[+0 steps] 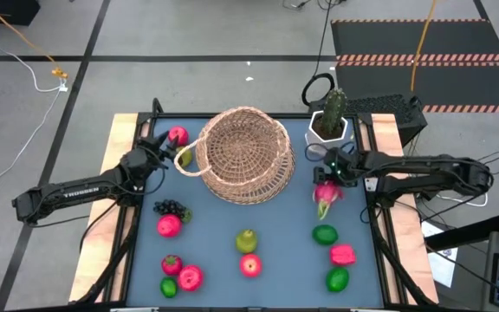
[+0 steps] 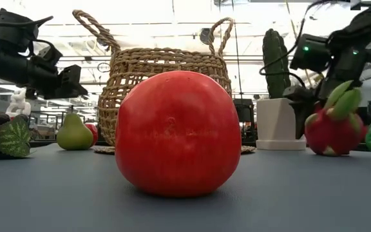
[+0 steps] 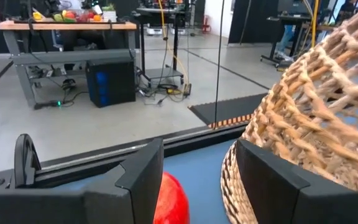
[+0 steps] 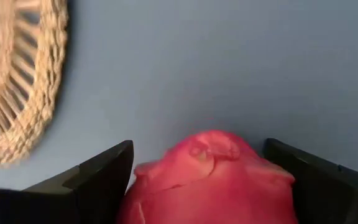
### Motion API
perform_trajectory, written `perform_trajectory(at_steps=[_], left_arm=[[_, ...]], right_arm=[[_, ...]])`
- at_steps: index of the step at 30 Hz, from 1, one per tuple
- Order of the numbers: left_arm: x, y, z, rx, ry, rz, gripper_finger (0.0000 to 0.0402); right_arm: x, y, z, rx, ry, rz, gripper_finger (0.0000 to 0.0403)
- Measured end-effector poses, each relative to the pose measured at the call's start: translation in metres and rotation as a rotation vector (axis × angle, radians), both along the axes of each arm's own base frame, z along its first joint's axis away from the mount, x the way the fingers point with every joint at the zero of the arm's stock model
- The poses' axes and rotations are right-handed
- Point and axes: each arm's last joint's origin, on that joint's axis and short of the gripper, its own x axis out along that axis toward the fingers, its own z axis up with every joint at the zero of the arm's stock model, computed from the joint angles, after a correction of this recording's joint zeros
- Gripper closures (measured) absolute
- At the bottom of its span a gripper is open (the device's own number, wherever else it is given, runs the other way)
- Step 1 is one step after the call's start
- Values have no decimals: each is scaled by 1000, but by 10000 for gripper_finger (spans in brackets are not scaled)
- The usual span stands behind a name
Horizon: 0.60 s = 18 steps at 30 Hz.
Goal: Build produce basket
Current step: Put the dragon fruit into the brown basket
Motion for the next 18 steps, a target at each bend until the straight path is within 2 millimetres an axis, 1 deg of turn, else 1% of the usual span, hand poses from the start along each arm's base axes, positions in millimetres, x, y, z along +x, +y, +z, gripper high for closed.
perform_trajectory(at_steps=[2,5,7,9,12,14,16,18], left_arm=[[0,0,-2,-13,10,1,197],[0,0,-1,-7,-2,1,197],[0,0,0,-3,-10,1,197],[0,0,2,6,-29,1,197],[0,0,3,11,-40,0,197],[1,0,4,7,-51,-6,197],[1,0,3,-2,-62,-10,197],[1,0,4,-3,-69,-14,197]], right_arm=[[-3,2,-6,12,2,18,45],[-7,4,-10,-10,56,6,47],[-7,3,-9,-53,60,12,56],[-5,2,-8,-83,47,36,74],[0,0,-1,-127,30,79,113],[4,-3,8,-179,25,81,140],[7,-6,19,-249,30,86,162],[14,-9,34,-319,11,110,173]])
